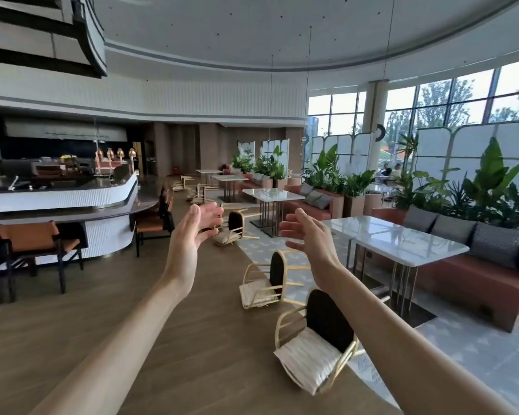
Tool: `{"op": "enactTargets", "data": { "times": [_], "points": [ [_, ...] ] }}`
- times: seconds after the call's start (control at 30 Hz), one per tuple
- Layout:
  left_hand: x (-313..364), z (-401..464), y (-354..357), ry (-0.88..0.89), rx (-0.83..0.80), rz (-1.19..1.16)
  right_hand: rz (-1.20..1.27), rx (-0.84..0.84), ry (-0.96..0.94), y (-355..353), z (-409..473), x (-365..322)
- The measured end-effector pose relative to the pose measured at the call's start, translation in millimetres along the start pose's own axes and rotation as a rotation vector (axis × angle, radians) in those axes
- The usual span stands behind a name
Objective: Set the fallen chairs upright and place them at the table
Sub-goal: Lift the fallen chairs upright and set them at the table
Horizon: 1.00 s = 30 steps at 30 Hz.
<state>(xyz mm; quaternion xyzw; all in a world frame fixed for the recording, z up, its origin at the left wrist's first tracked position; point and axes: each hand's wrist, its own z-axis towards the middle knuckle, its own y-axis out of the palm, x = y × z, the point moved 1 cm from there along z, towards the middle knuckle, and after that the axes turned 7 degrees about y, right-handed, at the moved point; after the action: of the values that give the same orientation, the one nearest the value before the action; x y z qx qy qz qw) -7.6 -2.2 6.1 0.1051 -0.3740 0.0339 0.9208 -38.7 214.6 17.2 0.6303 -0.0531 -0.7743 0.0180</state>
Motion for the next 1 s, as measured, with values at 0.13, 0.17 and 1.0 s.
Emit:
{"op": "enactTargets", "data": {
  "times": [0.13, 0.17, 1.0],
  "points": [
    [-13.2, 10.3, -28.7, -0.038, 0.004, 0.0, 0.007, 0.01, 0.027, 26.3, 14.2, 17.4],
    [-20.2, 13.2, -38.2, -0.051, 0.004, 0.006, 0.007, 0.014, 0.039, 36.1, 19.2, 24.4],
    [-409.5, 193.4, -94.3, -0.432, 0.033, 0.097, 0.054, 0.064, 0.3, 82.8, 364.3, 254.1]
  ]
}}
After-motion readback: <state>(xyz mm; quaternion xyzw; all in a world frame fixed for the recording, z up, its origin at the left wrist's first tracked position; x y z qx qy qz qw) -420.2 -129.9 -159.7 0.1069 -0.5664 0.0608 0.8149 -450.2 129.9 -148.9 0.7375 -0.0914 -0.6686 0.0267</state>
